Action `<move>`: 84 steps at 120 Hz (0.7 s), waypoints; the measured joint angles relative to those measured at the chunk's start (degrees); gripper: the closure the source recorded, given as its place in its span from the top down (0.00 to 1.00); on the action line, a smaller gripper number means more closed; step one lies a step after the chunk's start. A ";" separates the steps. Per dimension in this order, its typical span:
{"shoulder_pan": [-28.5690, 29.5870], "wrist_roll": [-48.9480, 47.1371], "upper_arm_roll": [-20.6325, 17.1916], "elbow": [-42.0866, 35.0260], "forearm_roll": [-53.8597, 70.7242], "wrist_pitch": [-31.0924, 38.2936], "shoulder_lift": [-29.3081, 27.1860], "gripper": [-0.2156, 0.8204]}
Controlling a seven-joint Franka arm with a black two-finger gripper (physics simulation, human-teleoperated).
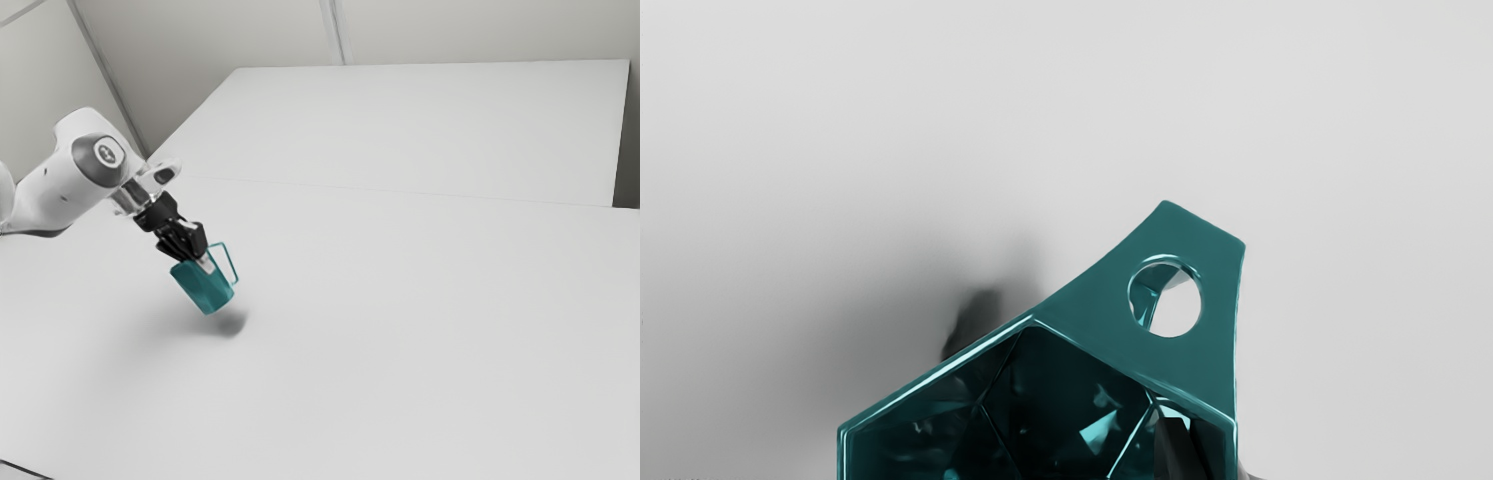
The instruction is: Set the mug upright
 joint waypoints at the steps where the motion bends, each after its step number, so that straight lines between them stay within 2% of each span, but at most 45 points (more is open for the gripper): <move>1: 0.04 -0.24 -0.17 0.08 0.36 0.16 0.06 0.03; 28: -1.31 -6.39 -2.99 4.60 10.24 3.31 2.44 0.03; 45: -2.16 -10.09 -5.01 4.61 16.01 5.51 3.19 0.03; 84: -3.02 -16.90 -6.87 3.54 26.37 11.51 4.14 0.03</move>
